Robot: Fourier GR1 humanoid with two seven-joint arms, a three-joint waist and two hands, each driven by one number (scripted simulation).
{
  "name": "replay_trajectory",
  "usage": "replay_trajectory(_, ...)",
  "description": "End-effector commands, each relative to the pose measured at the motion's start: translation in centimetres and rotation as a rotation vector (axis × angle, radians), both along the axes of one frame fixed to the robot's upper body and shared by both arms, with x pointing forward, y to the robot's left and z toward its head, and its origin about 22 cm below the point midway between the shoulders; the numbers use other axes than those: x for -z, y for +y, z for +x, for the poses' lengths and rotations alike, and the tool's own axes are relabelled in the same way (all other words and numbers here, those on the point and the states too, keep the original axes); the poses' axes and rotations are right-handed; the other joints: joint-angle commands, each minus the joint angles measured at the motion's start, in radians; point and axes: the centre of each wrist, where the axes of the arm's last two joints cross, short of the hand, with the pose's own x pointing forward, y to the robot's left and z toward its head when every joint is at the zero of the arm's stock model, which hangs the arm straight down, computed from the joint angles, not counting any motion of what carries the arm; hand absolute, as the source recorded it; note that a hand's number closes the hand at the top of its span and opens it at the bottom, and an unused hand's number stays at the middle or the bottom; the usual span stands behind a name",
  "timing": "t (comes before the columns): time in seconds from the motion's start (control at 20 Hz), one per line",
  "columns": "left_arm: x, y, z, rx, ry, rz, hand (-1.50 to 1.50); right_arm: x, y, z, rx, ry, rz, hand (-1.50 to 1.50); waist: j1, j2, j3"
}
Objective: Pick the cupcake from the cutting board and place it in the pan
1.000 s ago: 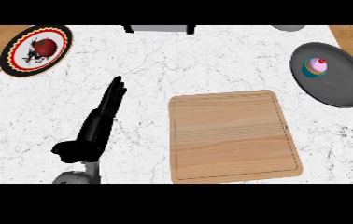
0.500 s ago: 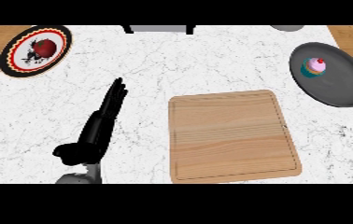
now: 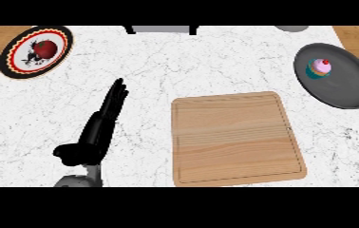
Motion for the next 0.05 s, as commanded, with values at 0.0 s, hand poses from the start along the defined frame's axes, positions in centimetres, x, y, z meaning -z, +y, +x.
replay_trajectory(0.0, 0.13, 0.34, -0.15, -0.013, -0.003, 0.002, 0.0, 0.07, 0.08, 0.03, -0.054, -0.048, -0.036, -1.5, -0.002, -0.002, -0.001)
